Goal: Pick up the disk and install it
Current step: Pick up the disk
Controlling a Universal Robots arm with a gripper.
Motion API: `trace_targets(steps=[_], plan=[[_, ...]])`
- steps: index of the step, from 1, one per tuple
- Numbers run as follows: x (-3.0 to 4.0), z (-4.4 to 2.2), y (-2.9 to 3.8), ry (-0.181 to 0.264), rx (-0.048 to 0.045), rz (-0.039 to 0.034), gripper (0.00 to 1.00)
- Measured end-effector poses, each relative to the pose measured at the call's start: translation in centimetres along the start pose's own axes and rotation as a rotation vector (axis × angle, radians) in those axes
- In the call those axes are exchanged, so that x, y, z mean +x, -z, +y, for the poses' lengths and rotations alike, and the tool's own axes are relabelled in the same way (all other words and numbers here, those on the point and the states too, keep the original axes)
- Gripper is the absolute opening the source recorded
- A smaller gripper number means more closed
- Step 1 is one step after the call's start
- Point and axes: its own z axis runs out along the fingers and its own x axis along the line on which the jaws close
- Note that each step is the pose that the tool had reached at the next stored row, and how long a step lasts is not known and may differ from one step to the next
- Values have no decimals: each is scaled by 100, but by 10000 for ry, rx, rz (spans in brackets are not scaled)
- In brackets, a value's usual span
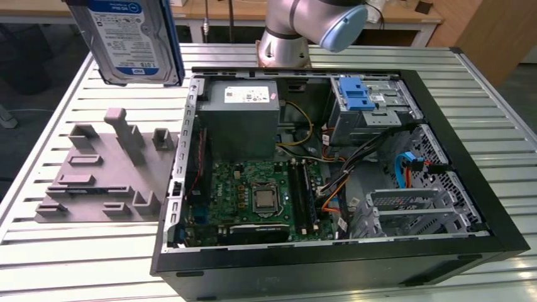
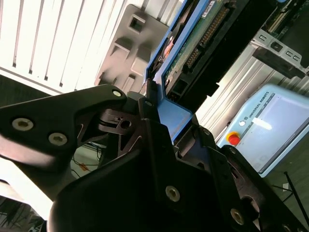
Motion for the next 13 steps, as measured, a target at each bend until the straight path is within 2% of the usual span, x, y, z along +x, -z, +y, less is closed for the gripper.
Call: trace_targets(steps=[8, 13], plan=[[13, -155, 2, -7, -1, 0, 36], [13, -216, 3, -12, 0, 0, 36]])
